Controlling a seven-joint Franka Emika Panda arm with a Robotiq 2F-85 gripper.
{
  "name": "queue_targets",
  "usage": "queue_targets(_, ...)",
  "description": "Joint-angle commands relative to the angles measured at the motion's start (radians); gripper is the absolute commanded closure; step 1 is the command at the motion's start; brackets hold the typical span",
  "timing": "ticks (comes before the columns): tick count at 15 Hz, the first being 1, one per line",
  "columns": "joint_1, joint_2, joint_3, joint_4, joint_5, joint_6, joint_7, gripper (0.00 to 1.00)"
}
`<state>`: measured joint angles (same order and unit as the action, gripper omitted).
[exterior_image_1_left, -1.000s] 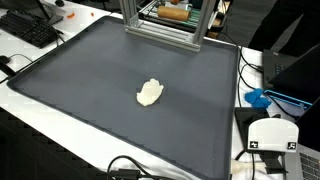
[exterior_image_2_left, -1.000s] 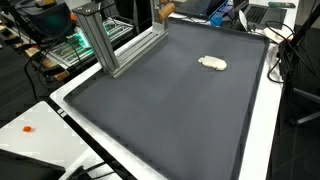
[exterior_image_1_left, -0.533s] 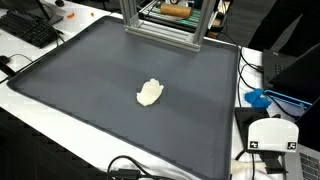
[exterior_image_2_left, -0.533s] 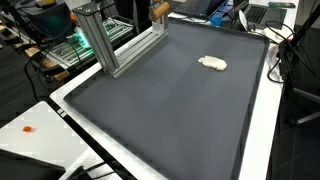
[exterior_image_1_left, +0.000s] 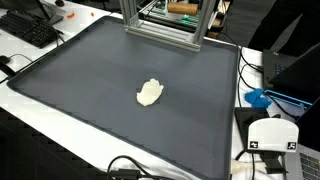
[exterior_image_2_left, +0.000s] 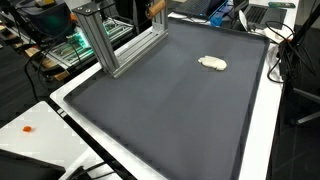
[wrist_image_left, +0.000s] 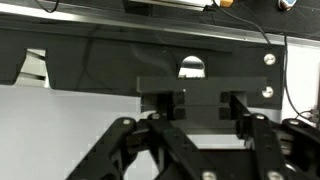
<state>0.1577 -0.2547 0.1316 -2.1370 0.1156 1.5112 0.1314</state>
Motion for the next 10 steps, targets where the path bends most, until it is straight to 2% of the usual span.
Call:
queue_targets(1,-0.005,-0.057,0.01,-0.047,0.019,-0.032,-0.012,0.64)
queue_targets(10,-0.004,-0.093,0.016,-0.139,0.054,0.006,-0.009,0.64)
